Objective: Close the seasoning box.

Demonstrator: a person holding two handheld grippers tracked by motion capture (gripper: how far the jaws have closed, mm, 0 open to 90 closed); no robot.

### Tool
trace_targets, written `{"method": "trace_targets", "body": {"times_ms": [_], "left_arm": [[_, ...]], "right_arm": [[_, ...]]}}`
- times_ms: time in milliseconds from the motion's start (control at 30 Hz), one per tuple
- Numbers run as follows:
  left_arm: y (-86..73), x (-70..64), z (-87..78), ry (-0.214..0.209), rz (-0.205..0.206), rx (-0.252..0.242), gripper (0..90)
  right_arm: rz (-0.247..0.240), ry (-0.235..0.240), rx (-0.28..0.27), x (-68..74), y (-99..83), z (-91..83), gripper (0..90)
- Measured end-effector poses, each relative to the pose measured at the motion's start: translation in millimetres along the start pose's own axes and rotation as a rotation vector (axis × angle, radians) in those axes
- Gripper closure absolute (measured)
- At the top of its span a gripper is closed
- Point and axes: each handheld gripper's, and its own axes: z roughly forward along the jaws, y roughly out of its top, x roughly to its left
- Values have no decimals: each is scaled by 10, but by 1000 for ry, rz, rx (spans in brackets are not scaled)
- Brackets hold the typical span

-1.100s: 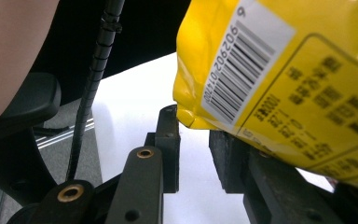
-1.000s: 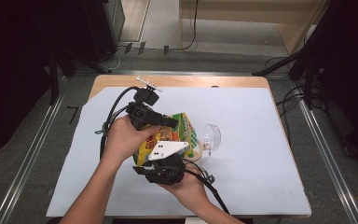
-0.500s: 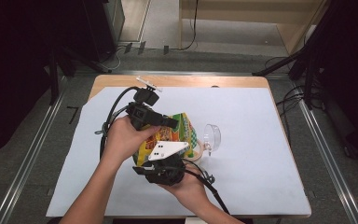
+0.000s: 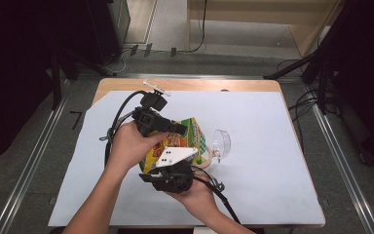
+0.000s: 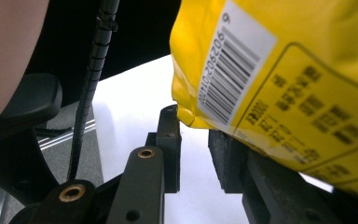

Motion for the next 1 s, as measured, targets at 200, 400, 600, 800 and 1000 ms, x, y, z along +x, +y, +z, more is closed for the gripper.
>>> {"method": "trace_targets", "body": {"times_ms": [200, 400, 600, 800, 1000], "left_arm": [[7, 19, 1, -5, -3, 1, 782], [29, 34, -3, -13, -10, 4, 780], [41, 36, -2, -14, -10, 10, 779], [45, 31, -1, -15, -10, 11, 777], [51, 18, 15, -14, -8, 18, 778]], "right_arm": [[2, 0, -3, 17, 12, -12, 754], [1, -8, -1, 25, 39, -25, 753], [2, -12, 3, 25, 50, -32, 753], [-3, -22, 9, 37, 58, -39, 761], [2, -18, 6, 27, 46, -34, 764]]}}
